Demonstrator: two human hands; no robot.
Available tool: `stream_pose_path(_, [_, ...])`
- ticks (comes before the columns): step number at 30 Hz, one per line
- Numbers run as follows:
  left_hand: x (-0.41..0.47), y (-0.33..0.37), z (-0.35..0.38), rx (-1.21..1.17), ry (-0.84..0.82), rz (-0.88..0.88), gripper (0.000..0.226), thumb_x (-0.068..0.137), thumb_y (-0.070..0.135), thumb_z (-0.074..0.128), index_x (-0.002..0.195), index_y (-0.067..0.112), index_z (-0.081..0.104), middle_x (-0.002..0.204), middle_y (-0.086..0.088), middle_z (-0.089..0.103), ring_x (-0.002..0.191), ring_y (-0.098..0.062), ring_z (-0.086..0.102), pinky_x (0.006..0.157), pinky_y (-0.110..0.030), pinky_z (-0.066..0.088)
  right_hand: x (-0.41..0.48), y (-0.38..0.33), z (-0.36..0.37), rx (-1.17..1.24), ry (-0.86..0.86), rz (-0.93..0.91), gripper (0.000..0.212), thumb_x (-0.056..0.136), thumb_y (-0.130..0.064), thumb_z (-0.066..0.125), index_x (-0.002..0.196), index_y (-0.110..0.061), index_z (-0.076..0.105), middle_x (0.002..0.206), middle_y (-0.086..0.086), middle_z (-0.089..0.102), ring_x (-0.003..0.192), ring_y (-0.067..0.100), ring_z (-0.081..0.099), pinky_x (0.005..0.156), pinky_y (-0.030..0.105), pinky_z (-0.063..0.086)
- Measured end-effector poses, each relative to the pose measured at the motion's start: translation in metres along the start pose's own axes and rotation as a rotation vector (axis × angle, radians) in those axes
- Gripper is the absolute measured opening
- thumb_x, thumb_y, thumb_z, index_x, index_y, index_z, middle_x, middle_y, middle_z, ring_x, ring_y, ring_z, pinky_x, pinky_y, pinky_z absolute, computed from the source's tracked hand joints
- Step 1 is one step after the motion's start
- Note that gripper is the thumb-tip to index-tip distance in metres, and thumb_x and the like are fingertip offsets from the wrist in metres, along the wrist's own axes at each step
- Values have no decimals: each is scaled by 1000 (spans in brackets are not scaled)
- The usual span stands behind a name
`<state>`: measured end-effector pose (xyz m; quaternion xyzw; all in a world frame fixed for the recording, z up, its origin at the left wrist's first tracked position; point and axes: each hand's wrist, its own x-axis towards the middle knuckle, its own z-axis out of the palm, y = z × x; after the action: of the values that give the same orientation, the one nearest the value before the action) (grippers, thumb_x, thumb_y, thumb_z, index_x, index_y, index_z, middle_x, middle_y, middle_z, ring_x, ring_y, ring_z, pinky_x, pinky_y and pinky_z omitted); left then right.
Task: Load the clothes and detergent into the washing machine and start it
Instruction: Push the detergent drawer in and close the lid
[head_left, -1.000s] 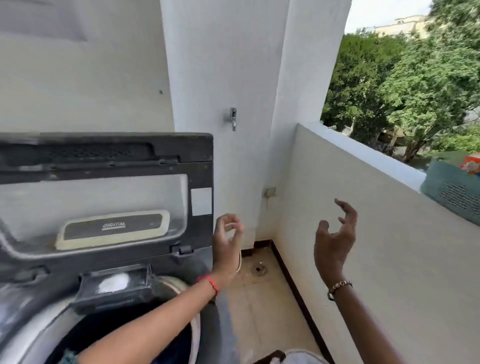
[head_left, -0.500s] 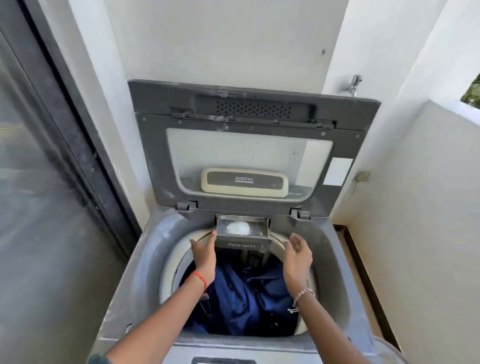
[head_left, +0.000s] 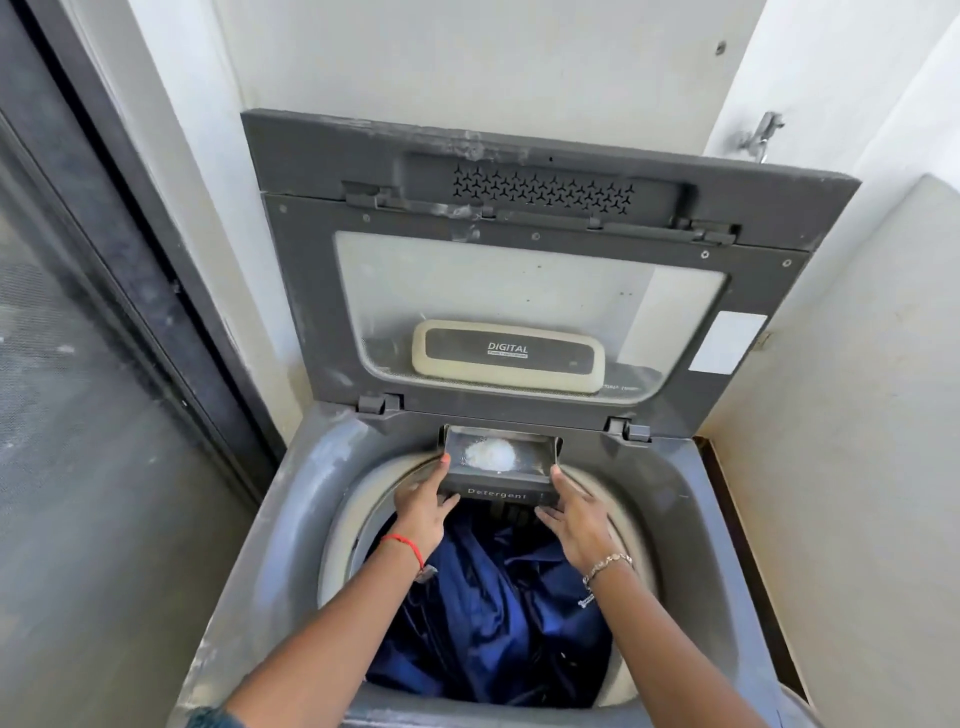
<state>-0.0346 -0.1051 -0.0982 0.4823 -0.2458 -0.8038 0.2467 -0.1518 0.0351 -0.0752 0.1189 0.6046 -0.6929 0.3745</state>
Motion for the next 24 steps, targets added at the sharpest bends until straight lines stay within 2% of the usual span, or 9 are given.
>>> stream_pose_path(3, [3,1,-1,-25,17,-19,29,73,13,78,73,15,49,72,-1,47,69,-16,52,92,-42,51,10,0,5,8,66,-7,49,82,-17,70,112,19,54,77,6,49,76,24,48,76,33,56])
stream_pose_path(5, [1,1,4,-28,67,-21,32,73,12,78,69,17,46,56,-1,44,55,-13,50,89,-38,53,10,-5,9,9,115,-2,31,81,-15,72,88,13,61,78,9,43,83,22,42,84,41,55])
stream_pose_path(7, [-3,3,10,-36,110,-9,36,75,11,76,65,19,42,44,0,34,45,-11,44,85,-36,52,8,-10,14,36,158,0,20,80,-12,72,72,1,59,95,20,56,86,27,45,93,48,51])
stream_pose_path(9, [-3,6,15,-43,117,2,39,75,11,76,65,19,40,52,1,31,53,-14,37,87,-37,52,7,-14,17,60,188,-9,24,79,-11,73,73,7,59,117,37,53,96,41,57,90,48,52])
stream_pose_path(12, [-2,11,22,-54,120,20,32,76,13,76,68,15,45,64,-1,35,64,-18,42,89,-36,51,11,-17,22,98,177,-3,30,77,-15,74,67,3,52,75,16,53,67,25,53,86,45,54])
stream_pose_path(14, [0,12,28,-83,132,43,31,77,14,75,67,14,46,66,0,35,66,-18,44,90,-34,50,16,-19,25,161,187,-5,29,79,-14,72,71,5,53,91,22,60,84,24,62,94,45,51])
stream_pose_path(18, [0,13,38,-158,165,86,38,79,17,73,64,18,38,62,0,28,57,-16,36,91,-32,49,22,-21,32,278,144,20,26,80,-12,71,70,-10,47,66,3,43,61,14,48,101,45,45])
stream_pose_path(21, [-2,9,41,-216,165,81,38,79,21,73,65,18,38,62,0,29,67,-14,50,96,-28,47,20,-20,36,387,137,33,16,82,-6,68,82,1,53,83,5,56,83,16,59,104,43,43])
stream_pose_path(24, [-7,6,48,-275,204,91,37,80,20,72,66,19,37,61,0,28,66,-11,51,97,-27,47,16,-19,42,474,160,21,18,83,-3,65,77,-6,48,74,6,51,82,16,52,105,42,41])
